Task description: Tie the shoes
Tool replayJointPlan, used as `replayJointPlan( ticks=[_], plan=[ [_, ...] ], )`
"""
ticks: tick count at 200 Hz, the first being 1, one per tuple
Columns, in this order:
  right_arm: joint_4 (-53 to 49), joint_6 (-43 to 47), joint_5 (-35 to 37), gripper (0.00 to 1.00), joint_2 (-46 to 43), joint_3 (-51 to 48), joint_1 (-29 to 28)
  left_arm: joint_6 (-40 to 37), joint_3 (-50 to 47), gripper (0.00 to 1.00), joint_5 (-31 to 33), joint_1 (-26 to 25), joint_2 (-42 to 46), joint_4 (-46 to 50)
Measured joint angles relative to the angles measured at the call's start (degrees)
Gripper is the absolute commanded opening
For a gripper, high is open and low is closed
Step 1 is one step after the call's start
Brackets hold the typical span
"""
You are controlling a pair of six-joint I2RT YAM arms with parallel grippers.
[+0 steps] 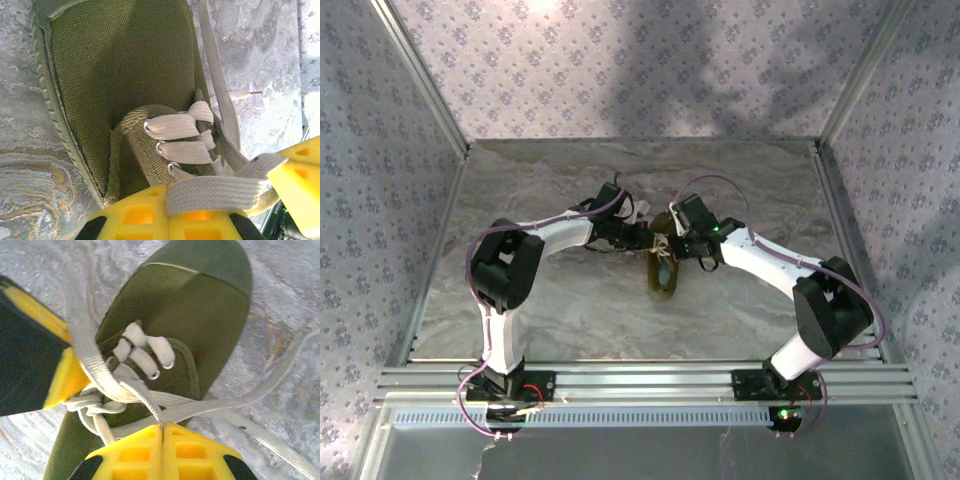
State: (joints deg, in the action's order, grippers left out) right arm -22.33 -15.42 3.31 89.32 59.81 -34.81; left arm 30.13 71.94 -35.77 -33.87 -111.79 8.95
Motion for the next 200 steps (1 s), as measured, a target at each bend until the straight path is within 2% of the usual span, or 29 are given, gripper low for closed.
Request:
replayJointPlan(
  ticks=[58,139,174,200],
  plan=[
    [-0.44,-7.45,3.50,0.04,-0.72,-1.81,0.44,0.00,0.00,0.00,0.02,0.00,0.02,0.00],
    [-0.37,-10.95,0.11,0.09,2.16,-1.92,0.96,-0.02,0.00,0.00,0.00,-0.02,0.00,0.02],
    [-0.37,-10.99,-1.16,0.19,3.80,-1.92,0.90,-0.02,0.00,0.00,0.02,-0.31,0.02,0.02],
    [-0.57,-10.86,-1.14,0.33,4.20,-1.92,0.92,-0.02,0.00,0.00,0.02,-0.44,0.02,0.02]
  ],
)
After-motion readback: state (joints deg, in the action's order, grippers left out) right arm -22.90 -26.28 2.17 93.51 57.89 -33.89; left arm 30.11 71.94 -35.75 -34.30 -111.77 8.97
